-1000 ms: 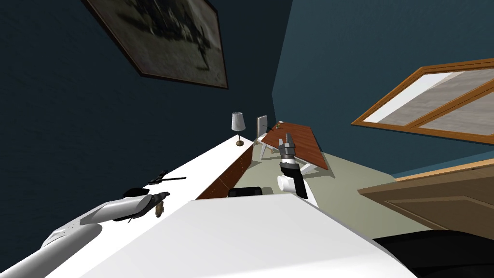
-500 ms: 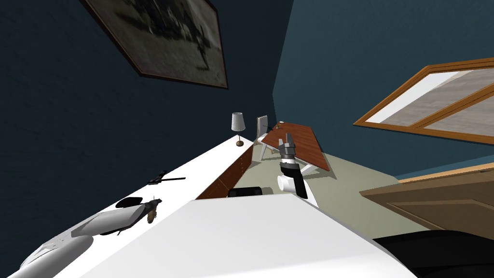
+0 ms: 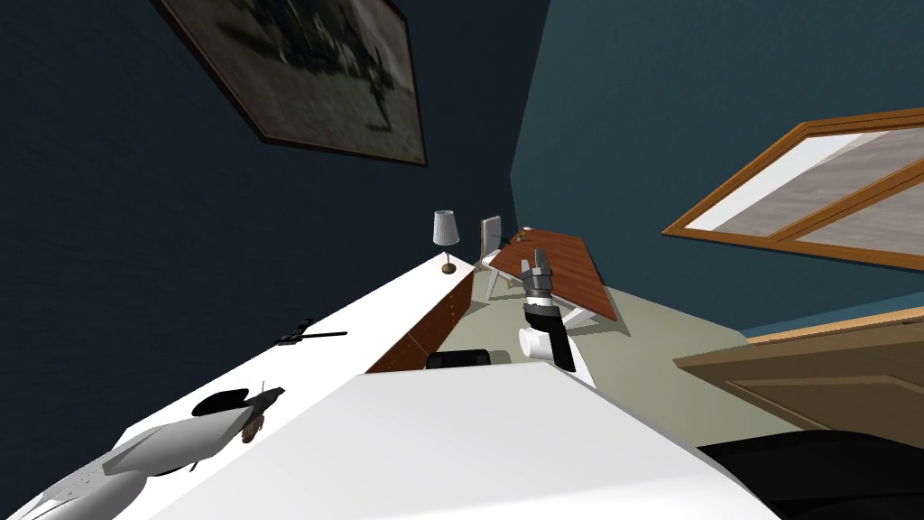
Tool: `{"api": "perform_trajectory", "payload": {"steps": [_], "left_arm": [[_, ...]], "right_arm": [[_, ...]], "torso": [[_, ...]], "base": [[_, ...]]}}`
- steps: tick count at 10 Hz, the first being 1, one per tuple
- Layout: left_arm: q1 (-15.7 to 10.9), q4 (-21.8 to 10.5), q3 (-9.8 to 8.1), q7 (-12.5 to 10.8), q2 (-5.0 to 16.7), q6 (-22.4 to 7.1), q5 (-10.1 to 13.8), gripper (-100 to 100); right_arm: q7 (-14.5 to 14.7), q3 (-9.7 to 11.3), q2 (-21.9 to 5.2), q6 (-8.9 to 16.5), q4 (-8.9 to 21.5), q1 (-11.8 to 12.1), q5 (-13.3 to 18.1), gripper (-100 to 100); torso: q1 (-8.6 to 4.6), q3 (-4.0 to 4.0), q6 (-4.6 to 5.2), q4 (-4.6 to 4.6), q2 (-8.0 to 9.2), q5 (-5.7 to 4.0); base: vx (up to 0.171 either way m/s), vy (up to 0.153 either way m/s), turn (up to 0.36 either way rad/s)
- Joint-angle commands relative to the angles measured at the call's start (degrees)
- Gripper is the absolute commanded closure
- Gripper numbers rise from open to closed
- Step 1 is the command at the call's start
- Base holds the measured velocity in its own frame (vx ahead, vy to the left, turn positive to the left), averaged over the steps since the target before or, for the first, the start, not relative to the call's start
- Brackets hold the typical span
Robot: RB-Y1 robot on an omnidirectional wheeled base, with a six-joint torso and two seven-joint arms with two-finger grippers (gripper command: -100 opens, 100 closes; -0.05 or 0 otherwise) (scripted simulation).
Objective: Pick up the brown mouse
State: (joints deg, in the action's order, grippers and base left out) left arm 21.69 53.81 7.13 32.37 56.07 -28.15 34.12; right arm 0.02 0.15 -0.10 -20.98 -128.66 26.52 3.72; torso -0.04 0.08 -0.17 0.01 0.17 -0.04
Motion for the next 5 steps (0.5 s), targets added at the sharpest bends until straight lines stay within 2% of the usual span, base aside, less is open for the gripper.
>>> {"api": "perform_trajectory", "payload": {"steps": [1, 5], "left_arm": [[-0.18, -0.67, 0.08, -0.31, -0.19, 2.04, -0.50, -100], [-0.18, -0.67, 0.08, -0.31, -0.19, 2.04, -0.50, -100]], "right_arm": [[0.00, 0.00, 0.00, 0.00, 0.00, 0.00, 0.00, 0], [0.00, 0.00, 0.00, 0.00, 0.00, -0.01, 0.00, 0]], "torso": [[0.00, 0.00, 0.00, 0.00, 0.00, 0.00], [0.04, 0.02, 0.10, 0.03, 0.01, 0.02]], "base": [[0.007, -0.008, 0.024], [-0.001, 0.002, -0.013]]}}
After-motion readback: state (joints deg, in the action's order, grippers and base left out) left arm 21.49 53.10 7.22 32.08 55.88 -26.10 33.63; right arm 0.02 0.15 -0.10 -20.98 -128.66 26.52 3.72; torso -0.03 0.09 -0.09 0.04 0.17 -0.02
